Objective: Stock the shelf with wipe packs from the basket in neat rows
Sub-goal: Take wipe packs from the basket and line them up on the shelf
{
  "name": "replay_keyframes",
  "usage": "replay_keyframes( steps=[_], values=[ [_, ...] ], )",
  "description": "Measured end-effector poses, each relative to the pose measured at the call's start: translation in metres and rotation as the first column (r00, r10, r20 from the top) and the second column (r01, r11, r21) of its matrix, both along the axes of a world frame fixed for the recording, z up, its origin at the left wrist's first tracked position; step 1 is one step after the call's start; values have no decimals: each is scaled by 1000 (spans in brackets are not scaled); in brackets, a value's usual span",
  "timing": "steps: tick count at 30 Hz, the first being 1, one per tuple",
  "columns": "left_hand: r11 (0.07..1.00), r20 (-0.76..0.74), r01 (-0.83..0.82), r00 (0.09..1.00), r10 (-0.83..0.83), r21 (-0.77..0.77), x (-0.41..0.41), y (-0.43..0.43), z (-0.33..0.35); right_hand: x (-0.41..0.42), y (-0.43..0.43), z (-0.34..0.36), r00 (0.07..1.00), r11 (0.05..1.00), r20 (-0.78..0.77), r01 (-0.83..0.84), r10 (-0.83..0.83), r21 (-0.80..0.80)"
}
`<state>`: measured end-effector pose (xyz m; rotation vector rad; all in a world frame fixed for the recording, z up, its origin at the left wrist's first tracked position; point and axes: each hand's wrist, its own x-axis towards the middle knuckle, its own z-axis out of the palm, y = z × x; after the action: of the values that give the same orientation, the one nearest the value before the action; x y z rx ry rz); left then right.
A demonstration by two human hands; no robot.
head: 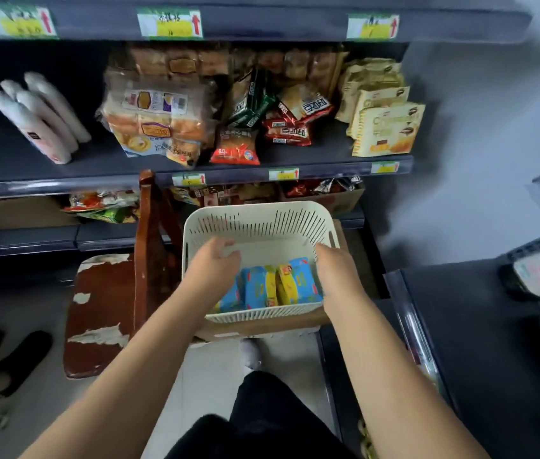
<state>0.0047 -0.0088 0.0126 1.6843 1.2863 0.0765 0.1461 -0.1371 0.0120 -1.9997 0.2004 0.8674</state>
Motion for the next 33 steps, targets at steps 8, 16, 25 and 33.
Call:
replay_keyframes(
  steps=[8, 16, 25, 33],
  values=[
    [931, -306, 202, 905, -296, -304, 83, 30, -120, 50, 47, -120, 977, 917, -100, -209, 186, -339],
    [920, -539, 345, 748, -388, -183, 102, 18, -221, 58, 60, -222, 935, 767, -246, -350, 254, -539],
    [966, -382, -137, 923, 44, -220, 105, 11, -227, 52, 55, -215, 859, 505, -54, -349, 509, -789],
    [974, -331, -52, 943, -25, -222, 97, 17, -192, 49, 39, -184, 849, 661, 26, -391, 527, -641]
  ],
)
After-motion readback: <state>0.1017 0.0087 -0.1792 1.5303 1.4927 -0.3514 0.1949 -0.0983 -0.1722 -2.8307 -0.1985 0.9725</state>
